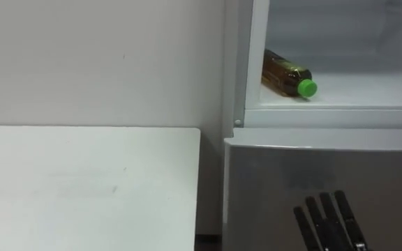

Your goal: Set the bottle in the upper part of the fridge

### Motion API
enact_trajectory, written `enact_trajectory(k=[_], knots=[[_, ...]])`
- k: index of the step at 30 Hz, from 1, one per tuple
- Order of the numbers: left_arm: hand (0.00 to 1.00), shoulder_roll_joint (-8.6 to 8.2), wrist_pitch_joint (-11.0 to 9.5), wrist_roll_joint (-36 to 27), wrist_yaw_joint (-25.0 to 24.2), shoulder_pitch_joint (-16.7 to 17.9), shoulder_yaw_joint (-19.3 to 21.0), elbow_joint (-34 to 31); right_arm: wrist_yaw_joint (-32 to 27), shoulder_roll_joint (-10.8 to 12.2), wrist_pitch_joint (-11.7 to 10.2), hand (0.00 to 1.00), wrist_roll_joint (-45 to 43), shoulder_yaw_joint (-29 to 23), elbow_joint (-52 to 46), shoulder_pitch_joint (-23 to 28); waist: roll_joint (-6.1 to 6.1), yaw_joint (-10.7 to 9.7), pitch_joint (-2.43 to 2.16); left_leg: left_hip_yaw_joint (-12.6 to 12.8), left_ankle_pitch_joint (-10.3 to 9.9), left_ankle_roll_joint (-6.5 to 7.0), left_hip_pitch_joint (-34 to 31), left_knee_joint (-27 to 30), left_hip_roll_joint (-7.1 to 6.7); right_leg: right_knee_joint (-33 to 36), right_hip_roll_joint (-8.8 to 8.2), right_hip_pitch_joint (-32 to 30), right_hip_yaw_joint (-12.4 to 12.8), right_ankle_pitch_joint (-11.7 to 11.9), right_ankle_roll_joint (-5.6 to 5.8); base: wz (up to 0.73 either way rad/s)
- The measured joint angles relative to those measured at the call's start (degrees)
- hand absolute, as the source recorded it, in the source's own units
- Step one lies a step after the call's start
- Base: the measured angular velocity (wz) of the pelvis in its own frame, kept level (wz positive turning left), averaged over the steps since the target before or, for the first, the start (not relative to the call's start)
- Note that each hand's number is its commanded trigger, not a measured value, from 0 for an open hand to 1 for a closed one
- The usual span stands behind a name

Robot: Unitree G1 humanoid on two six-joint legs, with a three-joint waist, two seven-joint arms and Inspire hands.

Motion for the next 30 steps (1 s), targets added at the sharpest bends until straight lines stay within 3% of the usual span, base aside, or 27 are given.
enact_trajectory(k=[7,13,20,26,30], knots=[[0.00,0.14,-0.02,-0.03,0.17,-0.51,0.00,-0.29,-0.33,1.41,0.02,0.00,0.07,-0.24,9.34,0.43,-0.79,-1.39,0.36,-0.04,0.00,0.00,0.11,0.21,-0.01,-0.11,0.00,-0.23,-0.05,-0.12,0.00,0.00],[0.00,0.80,-1.00,-0.04,0.14,-0.51,0.05,-0.36,-2.34,1.60,-0.14,0.00,1.45,-2.90,13.38,0.41,-1.86,-2.62,0.34,-0.05,-0.05,-0.08,0.19,-0.01,0.01,-0.84,0.11,-0.28,-0.13,-0.13,-0.01,0.00],[0.00,1.44,-1.56,-0.84,-0.18,-0.52,0.06,-0.33,-4.45,1.79,-1.26,0.00,4.40,-5.56,15.72,0.44,-2.12,-3.60,0.26,-0.03,-0.30,-0.14,0.55,-0.12,0.04,-0.87,0.14,-0.03,-0.05,-0.19,0.05,0.00],[0.00,1.71,-1.56,-4.17,-0.04,-0.17,0.04,-0.90,-9.46,1.77,-1.60,0.00,4.44,-9.06,16.57,0.28,-2.27,-4.65,0.38,0.32,-0.43,-0.09,0.64,-0.40,0.00,-0.86,0.17,0.00,0.39,-0.29,0.17,-0.03],[0.00,2.11,-2.00,-4.97,0.47,0.77,0.70,-2.71,-16.51,1.76,-1.98,0.00,4.71,-12.47,18.24,-0.65,-2.49,-5.73,0.40,0.22,-0.41,-0.07,0.84,-0.45,-0.04,-0.80,0.14,-0.09,0.46,-0.29,0.17,0.00]])
